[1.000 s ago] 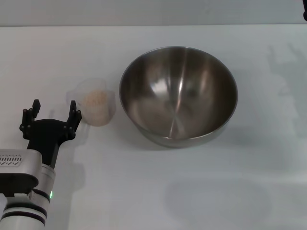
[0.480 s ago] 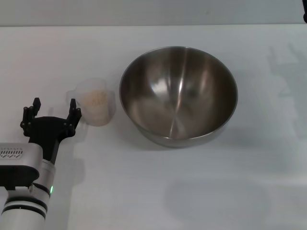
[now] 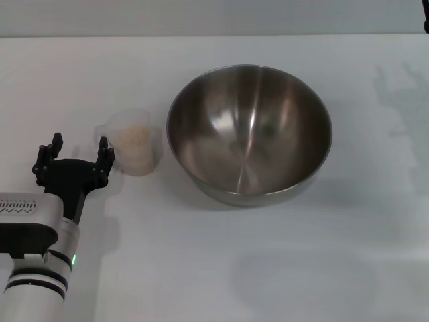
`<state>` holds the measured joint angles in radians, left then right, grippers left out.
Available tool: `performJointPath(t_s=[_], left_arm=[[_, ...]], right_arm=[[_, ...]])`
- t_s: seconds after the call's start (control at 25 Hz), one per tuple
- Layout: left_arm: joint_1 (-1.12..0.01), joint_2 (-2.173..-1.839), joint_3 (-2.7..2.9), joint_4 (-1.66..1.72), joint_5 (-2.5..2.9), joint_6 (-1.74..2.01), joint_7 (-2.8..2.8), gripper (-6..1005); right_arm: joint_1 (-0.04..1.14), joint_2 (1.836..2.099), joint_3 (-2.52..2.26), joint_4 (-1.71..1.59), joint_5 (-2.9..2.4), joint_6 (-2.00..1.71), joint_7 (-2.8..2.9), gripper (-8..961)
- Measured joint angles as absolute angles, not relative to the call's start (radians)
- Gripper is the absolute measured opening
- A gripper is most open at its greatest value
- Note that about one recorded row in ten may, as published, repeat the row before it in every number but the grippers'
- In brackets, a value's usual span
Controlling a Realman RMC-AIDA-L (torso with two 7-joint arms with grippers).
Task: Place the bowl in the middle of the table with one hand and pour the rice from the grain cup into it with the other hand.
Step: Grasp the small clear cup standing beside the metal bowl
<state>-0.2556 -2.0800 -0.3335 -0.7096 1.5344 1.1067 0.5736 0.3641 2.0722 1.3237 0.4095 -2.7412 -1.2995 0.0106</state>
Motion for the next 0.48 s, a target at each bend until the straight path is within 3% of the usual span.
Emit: performJointPath(t_s=[0.48], left_arm=[[-0.280, -2.080, -0.344, -0.679, 1.534, 1.093, 0.525, 752]], right_arm=[[0.361, 2.072, 1.324, 0.412, -2.741, -1.299, 0.011, 516]])
